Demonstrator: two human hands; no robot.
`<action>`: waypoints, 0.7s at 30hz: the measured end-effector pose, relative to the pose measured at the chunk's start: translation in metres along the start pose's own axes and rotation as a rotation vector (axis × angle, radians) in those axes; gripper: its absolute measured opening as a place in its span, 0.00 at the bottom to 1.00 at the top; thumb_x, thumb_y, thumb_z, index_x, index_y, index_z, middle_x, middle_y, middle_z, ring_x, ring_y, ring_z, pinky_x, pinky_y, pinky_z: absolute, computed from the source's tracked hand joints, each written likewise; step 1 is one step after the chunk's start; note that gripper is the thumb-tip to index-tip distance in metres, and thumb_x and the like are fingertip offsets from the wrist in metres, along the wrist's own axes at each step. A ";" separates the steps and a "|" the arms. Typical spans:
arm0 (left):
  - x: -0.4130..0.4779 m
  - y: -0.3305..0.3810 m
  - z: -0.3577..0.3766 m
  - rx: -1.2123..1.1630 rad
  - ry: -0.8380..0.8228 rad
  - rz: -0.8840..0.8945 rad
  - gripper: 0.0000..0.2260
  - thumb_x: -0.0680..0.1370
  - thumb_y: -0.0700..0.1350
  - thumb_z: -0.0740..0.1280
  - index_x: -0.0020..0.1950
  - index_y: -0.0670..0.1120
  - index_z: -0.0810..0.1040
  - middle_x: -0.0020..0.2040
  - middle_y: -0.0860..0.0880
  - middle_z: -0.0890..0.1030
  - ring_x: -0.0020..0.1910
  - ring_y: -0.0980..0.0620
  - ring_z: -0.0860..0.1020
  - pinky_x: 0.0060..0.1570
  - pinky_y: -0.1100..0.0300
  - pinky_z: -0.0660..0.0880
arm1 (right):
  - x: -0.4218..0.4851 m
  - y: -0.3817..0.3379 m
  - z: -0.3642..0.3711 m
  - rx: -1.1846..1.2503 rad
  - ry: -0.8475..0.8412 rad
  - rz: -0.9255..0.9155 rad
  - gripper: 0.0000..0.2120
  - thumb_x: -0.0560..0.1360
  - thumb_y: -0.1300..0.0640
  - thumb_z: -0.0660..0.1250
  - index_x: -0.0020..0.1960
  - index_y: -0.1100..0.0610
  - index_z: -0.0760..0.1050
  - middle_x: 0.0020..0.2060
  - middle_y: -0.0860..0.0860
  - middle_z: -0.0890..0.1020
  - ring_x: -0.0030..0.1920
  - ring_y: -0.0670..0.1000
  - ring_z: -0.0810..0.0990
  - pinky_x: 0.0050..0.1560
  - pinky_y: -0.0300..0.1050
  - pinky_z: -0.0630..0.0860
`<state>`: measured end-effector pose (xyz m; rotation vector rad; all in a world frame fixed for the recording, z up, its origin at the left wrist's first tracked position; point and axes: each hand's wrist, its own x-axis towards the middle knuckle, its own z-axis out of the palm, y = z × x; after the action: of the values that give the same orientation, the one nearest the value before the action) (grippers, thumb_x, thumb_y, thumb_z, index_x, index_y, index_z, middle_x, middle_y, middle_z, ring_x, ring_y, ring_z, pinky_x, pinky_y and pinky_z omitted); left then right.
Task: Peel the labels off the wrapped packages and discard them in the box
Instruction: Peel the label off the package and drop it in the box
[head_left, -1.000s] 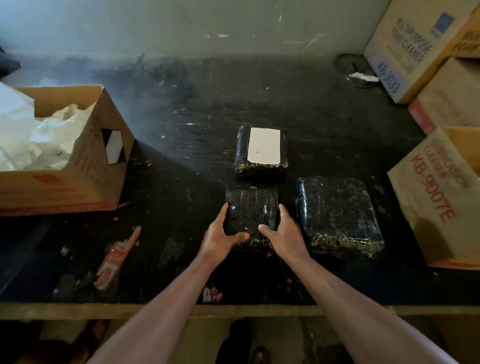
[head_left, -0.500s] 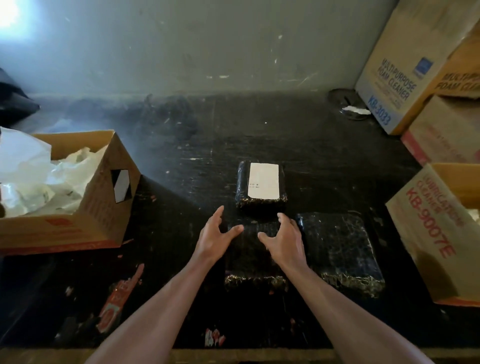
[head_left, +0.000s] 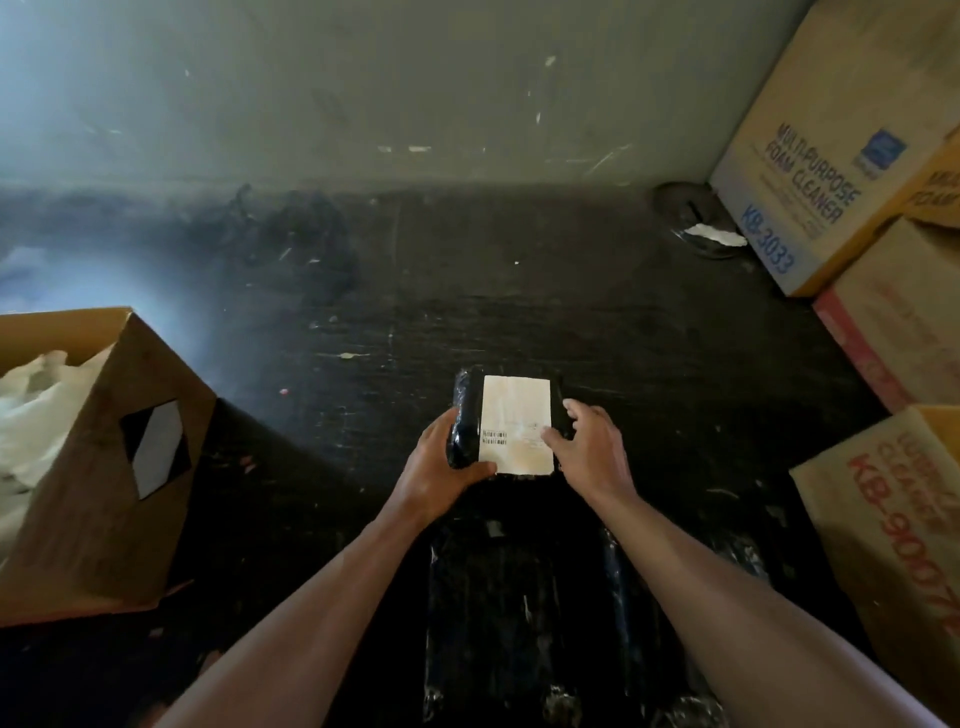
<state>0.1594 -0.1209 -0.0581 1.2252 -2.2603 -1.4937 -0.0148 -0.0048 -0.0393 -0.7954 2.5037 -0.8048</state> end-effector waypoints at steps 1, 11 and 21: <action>0.007 0.000 0.003 0.024 -0.021 0.017 0.45 0.69 0.51 0.79 0.80 0.54 0.58 0.78 0.54 0.62 0.74 0.55 0.62 0.72 0.55 0.63 | 0.013 0.000 0.001 -0.026 -0.001 -0.004 0.29 0.78 0.50 0.69 0.76 0.55 0.66 0.72 0.54 0.72 0.69 0.53 0.74 0.65 0.51 0.75; 0.038 -0.018 0.015 0.238 -0.201 0.112 0.56 0.69 0.52 0.79 0.79 0.60 0.38 0.80 0.59 0.36 0.78 0.56 0.45 0.74 0.49 0.58 | 0.086 -0.001 0.015 -0.122 -0.069 -0.132 0.24 0.78 0.53 0.69 0.72 0.56 0.73 0.62 0.54 0.74 0.60 0.51 0.75 0.59 0.43 0.73; 0.039 -0.021 0.021 0.190 -0.188 0.088 0.56 0.69 0.51 0.79 0.81 0.56 0.38 0.79 0.59 0.34 0.76 0.59 0.41 0.75 0.50 0.54 | 0.097 -0.002 0.011 -0.036 -0.016 -0.102 0.07 0.74 0.56 0.74 0.53 0.54 0.84 0.50 0.48 0.84 0.51 0.47 0.82 0.53 0.40 0.75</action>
<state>0.1340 -0.1371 -0.0970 1.0533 -2.5943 -1.4458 -0.0821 -0.0708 -0.0649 -0.9452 2.4866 -0.7861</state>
